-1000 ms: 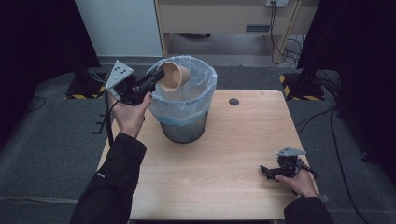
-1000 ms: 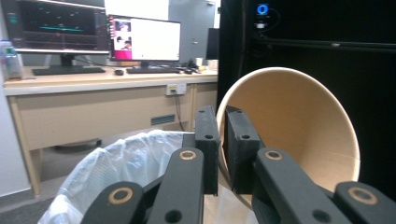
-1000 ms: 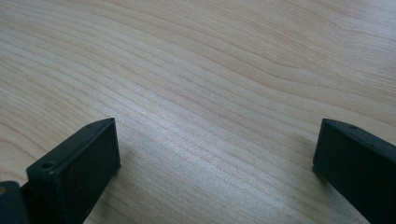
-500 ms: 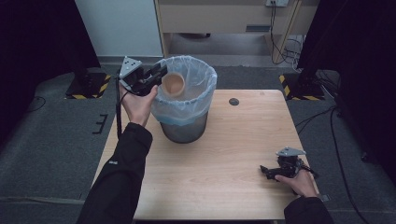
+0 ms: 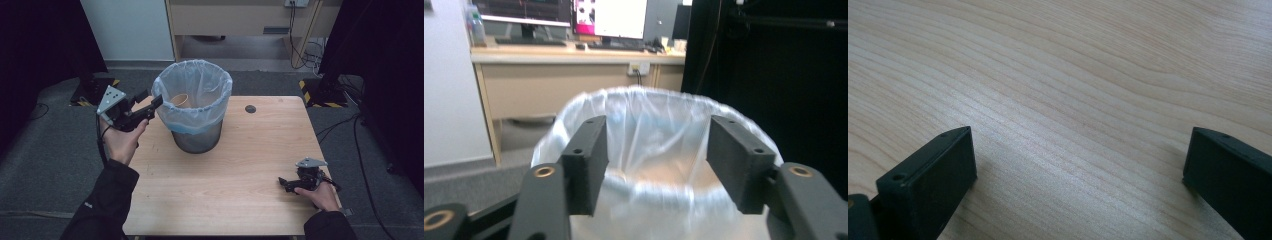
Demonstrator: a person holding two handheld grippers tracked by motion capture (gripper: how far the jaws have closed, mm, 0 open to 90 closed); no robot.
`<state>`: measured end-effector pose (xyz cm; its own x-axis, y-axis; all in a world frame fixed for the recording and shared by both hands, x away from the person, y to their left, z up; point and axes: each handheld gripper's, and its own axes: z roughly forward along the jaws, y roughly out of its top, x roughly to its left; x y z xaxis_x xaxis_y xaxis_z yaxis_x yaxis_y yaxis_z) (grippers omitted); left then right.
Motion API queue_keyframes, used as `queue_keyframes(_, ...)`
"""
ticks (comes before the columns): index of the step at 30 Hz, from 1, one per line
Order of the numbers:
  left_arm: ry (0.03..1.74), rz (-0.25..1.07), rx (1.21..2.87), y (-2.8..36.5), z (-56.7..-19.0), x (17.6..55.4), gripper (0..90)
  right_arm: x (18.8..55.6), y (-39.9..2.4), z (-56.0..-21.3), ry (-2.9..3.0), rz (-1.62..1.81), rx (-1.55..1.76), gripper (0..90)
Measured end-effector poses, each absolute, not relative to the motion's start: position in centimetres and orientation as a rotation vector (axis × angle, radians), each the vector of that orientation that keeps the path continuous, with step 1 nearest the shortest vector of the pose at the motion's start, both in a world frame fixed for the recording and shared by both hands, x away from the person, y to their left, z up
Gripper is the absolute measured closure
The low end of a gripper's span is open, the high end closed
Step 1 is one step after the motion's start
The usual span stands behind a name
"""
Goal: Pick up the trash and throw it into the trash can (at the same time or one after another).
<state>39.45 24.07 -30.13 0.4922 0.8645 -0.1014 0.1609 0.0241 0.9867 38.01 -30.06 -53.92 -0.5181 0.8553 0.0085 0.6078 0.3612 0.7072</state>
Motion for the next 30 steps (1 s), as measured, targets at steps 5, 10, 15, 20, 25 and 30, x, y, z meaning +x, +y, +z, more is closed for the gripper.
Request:
queue_keyframes(5,0.973,0.652,1.537,24.9,-33.3,36.6,31.9,38.0,-30.1,-53.9,2.266,0.946,1.282,0.8)
queue_keyframes(10,1.018,0.606,1.638,25.3,-36.6,34.5,27.7,38.0,-30.1,-53.9,2.267,0.945,1.282,0.8)
queue_keyframes(15,1.078,0.529,1.771,25.1,-42.4,32.6,25.4,38.0,-30.1,-53.9,2.267,0.945,1.282,0.8)
queue_keyframes(20,1.135,0.502,1.903,25.1,-46.5,32.5,21.9,38.0,-30.1,-53.9,2.267,0.945,1.282,0.8)
queue_keyframes(25,1.195,0.521,2.018,25.8,-48.9,32.9,19.2,38.0,-30.1,-53.9,2.267,0.946,1.282,0.8)
queue_keyframes(30,1.254,0.512,2.074,26.6,-50.2,33.2,18.7,38.0,-30.1,-53.9,2.267,0.946,1.282,0.7)
